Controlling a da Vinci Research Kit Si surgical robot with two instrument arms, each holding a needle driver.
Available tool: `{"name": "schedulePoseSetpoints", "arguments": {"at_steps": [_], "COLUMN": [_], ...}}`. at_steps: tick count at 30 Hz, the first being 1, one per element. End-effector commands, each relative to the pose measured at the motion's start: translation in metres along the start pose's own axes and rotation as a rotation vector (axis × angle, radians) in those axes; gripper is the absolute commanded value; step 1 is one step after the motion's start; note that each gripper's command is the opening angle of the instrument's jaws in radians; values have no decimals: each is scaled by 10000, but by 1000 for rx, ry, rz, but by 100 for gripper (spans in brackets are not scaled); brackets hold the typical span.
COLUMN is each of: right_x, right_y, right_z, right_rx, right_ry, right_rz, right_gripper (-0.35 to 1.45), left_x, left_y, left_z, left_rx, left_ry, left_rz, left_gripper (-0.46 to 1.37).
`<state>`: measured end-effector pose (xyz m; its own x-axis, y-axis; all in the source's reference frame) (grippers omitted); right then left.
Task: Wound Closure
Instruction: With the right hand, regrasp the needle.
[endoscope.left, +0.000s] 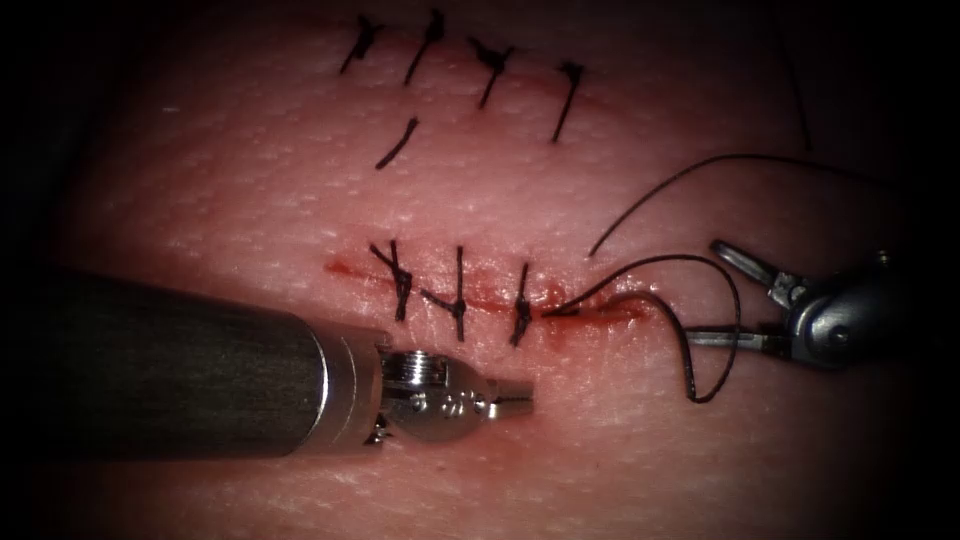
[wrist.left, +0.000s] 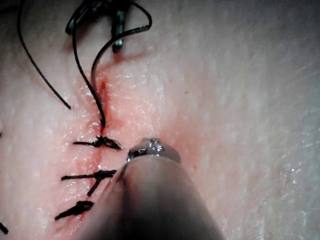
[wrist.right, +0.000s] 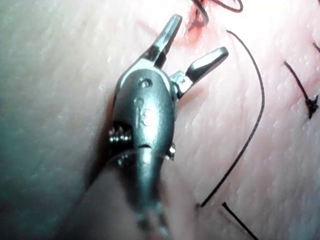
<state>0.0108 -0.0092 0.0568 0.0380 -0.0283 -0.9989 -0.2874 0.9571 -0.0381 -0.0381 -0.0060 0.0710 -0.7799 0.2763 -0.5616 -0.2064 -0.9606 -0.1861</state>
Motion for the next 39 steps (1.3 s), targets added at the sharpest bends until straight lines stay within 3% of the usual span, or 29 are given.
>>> {"name": "schedulePoseSetpoints", "arguments": {"at_steps": [1,5,13,32,36,39], "right_x": [-1,2,6,11,9,6], "right_y": [-1,-6,-2,-4,-2,-3], "right_z": [4,17,21,42,43,42], "right_rx": [11,28,40,21,23,53], "right_ry": [4,23,32,39,31,-10], "right_rz": [-2,-9,-17,-13,-31,-39], "right_gripper": [97,99,96,69,42,0], "left_x": [0,0,0,1,1,2], "left_y": [0,0,1,1,2,2], "left_z": [1,1,0,0,-1,-1], "left_rx": [-7,-6,-6,-6,-7,-7], "left_ry": [0,0,0,-1,-1,-1], "left_rz": [0,0,0,-1,-2,-2], "left_gripper": [-35,-35,-35,-35,-35,-35]}}
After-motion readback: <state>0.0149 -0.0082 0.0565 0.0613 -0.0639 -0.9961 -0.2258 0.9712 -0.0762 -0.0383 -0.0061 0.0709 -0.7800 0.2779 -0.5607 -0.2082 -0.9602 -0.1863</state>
